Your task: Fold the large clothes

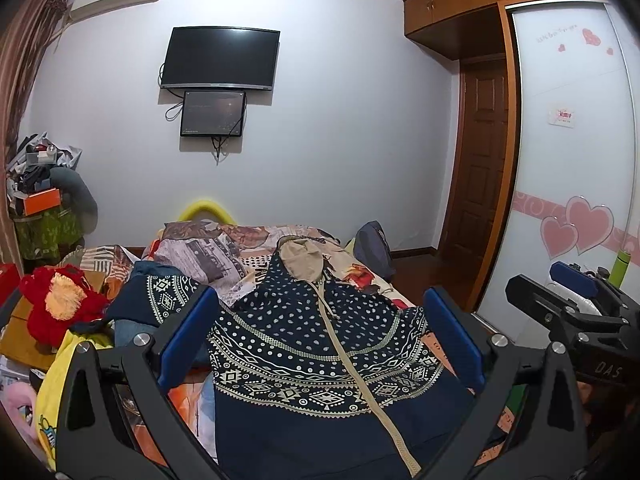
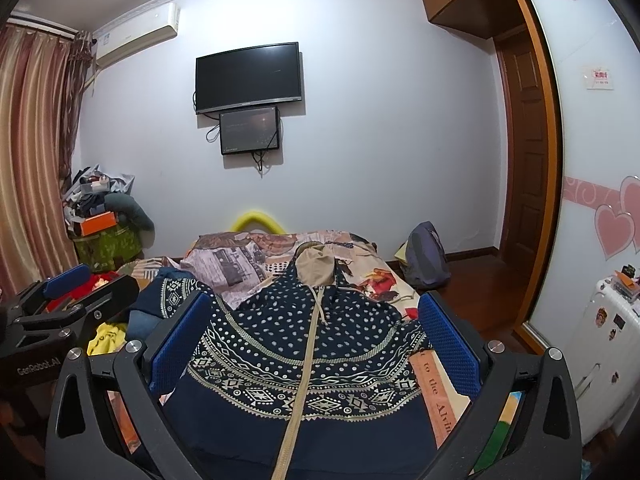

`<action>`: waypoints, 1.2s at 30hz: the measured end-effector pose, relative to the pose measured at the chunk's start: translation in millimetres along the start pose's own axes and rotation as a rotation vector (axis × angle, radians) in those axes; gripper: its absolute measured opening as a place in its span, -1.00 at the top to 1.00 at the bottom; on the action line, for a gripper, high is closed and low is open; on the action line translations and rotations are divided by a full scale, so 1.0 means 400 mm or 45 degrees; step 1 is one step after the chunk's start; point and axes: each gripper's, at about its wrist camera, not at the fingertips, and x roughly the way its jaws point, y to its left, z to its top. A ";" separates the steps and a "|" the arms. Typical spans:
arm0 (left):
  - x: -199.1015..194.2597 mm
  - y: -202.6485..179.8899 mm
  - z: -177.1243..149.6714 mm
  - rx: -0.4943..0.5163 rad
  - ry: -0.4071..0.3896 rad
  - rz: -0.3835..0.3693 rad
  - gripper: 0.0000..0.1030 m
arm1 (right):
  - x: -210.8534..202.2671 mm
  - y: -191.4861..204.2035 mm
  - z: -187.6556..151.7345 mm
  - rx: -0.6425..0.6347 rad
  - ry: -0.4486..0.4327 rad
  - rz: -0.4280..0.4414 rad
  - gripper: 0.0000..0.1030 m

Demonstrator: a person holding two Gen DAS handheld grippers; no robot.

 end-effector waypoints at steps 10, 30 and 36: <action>-0.002 0.000 -0.001 0.004 0.001 -0.001 -1.00 | 0.001 0.000 -0.001 0.006 -0.001 0.007 -1.00; 0.002 -0.008 -0.004 0.002 0.008 -0.002 -1.00 | 0.002 0.001 0.001 0.006 -0.004 0.009 -1.00; 0.002 -0.007 -0.002 0.000 0.007 -0.003 -1.00 | 0.003 0.002 0.002 0.006 -0.001 0.008 -1.00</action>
